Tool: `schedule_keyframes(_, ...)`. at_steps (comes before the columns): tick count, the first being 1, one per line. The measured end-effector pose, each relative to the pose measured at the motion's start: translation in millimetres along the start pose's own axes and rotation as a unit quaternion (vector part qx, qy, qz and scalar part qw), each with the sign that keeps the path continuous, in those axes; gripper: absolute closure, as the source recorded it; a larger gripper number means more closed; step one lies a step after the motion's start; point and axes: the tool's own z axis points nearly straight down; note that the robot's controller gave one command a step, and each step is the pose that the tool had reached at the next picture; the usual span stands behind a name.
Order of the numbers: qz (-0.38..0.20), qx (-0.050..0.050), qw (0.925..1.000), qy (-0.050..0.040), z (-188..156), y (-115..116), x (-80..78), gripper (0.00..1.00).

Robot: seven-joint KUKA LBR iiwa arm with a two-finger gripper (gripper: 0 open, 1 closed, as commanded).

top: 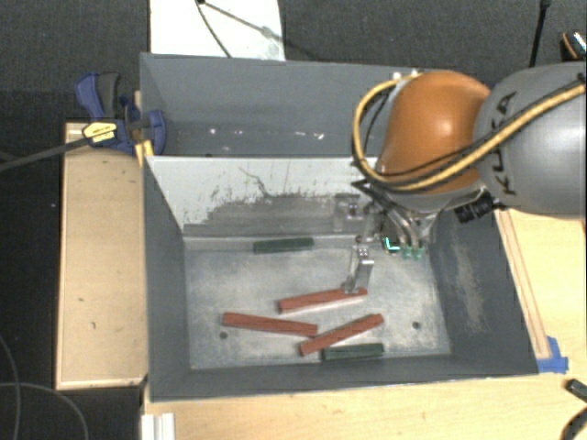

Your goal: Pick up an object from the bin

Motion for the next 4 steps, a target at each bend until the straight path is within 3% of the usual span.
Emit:
schedule_keyframes(1, -0.067, 0.001, 0.9978, -0.0004, 122.3, -57.8, 3.9, 0.0)
schedule_keyframes(2, -0.067, 0.0, 0.9978, -0.0032, 118.4, -55.7, 2.3, 1.0)
schedule_keyframes(3, -0.233, 0.002, 0.9726, -0.0068, -47.0, -49.6, 21.5, 1.0)
schedule_keyframes(4, -0.373, 0.001, 0.9279, -0.0016, -45.5, -87.9, 37.2, 1.0)
